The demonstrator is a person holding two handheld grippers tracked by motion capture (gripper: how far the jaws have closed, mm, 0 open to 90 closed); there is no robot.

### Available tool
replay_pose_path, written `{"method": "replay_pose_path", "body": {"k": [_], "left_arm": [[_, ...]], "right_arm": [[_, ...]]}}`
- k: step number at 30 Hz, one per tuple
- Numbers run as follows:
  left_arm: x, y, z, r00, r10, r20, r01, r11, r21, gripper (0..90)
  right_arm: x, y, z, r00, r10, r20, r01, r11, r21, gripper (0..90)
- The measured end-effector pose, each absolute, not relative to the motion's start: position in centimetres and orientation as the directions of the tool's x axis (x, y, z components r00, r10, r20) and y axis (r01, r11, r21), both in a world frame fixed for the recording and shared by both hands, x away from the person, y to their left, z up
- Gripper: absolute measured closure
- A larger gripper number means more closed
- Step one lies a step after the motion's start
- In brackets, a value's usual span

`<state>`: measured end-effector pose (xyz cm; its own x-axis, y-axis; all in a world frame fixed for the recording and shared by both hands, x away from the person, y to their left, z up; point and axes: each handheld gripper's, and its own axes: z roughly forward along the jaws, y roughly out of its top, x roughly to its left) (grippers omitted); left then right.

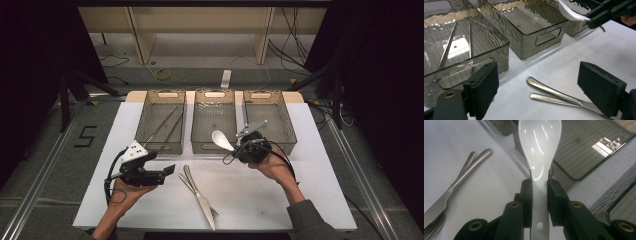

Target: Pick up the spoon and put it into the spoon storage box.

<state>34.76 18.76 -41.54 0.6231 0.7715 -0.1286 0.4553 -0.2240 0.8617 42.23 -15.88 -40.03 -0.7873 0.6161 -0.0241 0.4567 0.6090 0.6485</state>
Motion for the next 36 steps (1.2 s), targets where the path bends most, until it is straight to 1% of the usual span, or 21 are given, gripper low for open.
{"method": "replay_pose_path", "body": {"k": [23,36], "left_arm": [[34.8,18.8,-41.5,0.622,0.772,-0.131,0.455,-0.220,0.863,16.8],[34.8,18.8,-41.5,0.620,0.773,-0.132,0.453,-0.215,0.865,16.9]], "right_arm": [[46.8,-15.0,-37.2,-0.719,0.693,-0.050,0.475,0.543,0.693,76.4],[49.0,-14.1,-37.4,-0.692,0.721,-0.037,0.513,0.526,0.678,76.4]]}}
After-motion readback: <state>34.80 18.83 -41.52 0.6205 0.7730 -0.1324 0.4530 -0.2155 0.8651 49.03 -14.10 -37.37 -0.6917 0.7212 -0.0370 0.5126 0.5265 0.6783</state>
